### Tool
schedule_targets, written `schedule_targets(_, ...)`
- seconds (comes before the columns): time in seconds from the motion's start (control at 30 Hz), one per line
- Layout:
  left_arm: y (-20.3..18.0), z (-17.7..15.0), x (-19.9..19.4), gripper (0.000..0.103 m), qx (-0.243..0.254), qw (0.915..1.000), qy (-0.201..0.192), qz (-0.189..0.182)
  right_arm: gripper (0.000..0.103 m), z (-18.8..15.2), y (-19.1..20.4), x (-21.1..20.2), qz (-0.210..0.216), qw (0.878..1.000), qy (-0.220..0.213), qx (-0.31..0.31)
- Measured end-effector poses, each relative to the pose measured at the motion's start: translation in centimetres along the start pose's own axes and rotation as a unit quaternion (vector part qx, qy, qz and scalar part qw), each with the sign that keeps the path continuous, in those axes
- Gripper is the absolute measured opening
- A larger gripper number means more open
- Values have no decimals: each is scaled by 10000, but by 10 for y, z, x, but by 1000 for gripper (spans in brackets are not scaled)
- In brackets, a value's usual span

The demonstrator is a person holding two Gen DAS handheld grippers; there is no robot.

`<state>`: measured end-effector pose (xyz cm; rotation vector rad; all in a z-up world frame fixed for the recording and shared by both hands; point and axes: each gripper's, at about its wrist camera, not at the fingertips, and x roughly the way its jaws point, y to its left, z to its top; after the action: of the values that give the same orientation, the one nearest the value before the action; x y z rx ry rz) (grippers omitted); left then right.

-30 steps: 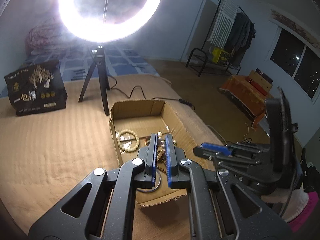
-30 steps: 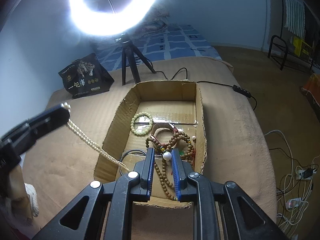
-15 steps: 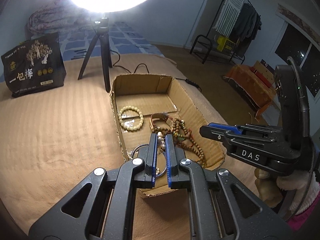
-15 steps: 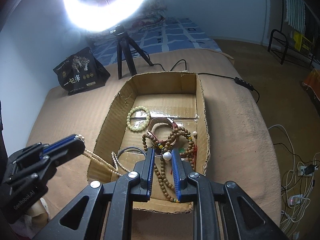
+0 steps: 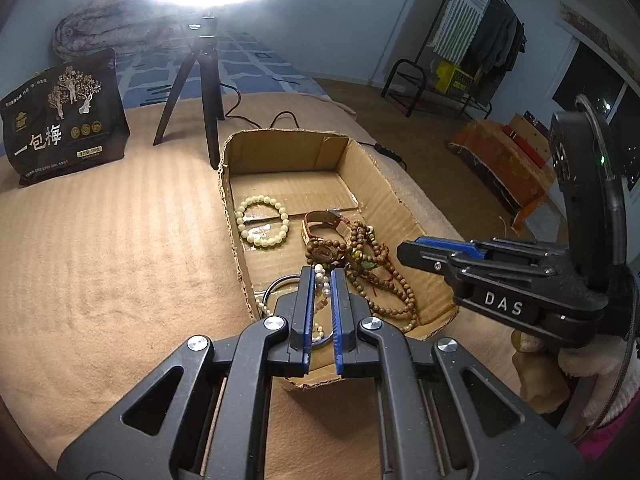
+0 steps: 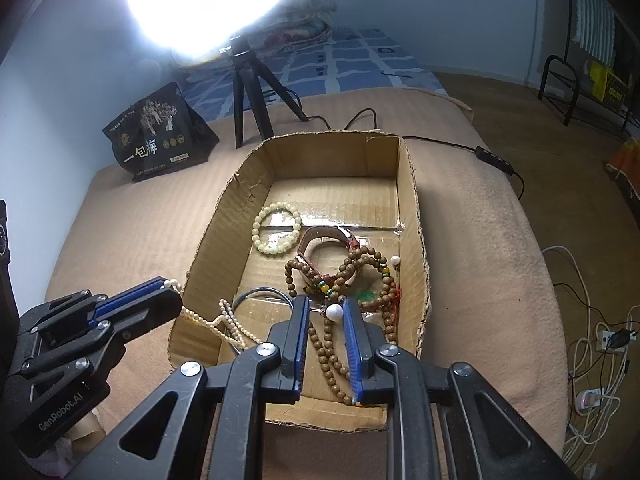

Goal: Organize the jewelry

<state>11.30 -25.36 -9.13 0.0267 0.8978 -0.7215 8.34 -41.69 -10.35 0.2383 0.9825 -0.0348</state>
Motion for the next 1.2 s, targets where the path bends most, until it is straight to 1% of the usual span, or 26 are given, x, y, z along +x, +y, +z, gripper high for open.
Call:
schedule_targets(0.07, -1, -2, 1, 6, 26, 10000, 22, 29, 17, 0, 0, 0, -21, 10000, -3, -4)
schedule_targets(0.1, -1, -3, 1, 6, 39, 10000, 32, 55, 19, 0, 0, 0, -29, 10000, -3, -7)
schedule_targets(0.13, -1, -3, 1, 6, 47, 10000, 40, 65, 22, 0, -1, 0, -44, 10000, -2, -8)
schedule_targets(0.17, -1, -4, 2, 7, 52, 9999, 61, 89, 28, 0, -1, 0, -70, 10000, -13, -6)
schedule_targets(0.2, -1, -4, 2, 11, 52, 9999, 75, 106, 31, 0, -1, 0, -93, 10000, -22, -3)
schedule_targets(0.23, -1, -5, 2, 26, 53, 9999, 76, 124, 32, 0, -2, 0, -117, 9999, -20, 4)
schedule_targets(0.27, -1, -5, 1, 44, 49, 9998, 48, 166, 38, 0, -3, 0, -135, 9999, -20, 12)
schedule_targets(0.3, 0, -6, 0, 52, 48, 9998, 8, 200, 51, 0, -3, -1, -172, 9998, -39, 20)
schedule_targets(0.33, 0, -6, -1, 52, 54, 9997, -24, 241, 58, 0, -4, -2, -216, 9997, -70, 28)
schedule_targets(0.37, 0, -7, -2, 52, 63, 9996, -22, 262, 69, 1, -4, -4, -270, 9995, -128, 32)
schedule_targets(0.4, 0, -7, -2, 53, 76, 9996, -12, 283, 74, 1, -4, -5, -290, 9995, -155, 32)
schedule_targets(0.43, -1, -8, -2, 54, 100, 9994, 6, 323, 76, 1, -4, -6, -313, 9993, -179, 31)
schedule_targets(0.5, -2, -10, -2, 63, 146, 9991, 11, 387, 85, 2, -5, -7, -348, 9992, -206, 38)
schedule_targets(0.67, -5, -13, -5, 70, 253, 9984, -35, 507, 88, 3, -1, -9, -406, 9989, -252, -3)
schedule_targets(0.77, -7, -15, -8, 70, 313, 9980, -71, 542, 90, 3, 3, -10, -433, 9986, -284, -59)
schedule_targets(0.9, -8, -16, -14, 71, 380, 9973, -121, 613, 91, 3, 7, -16, -438, 9984, -349, -112)
schedule_targets(1.2, -7, -19, -37, 71, 337, 9966, -311, 680, 92, 1, 16, -31, -440, 9975, -530, -135)
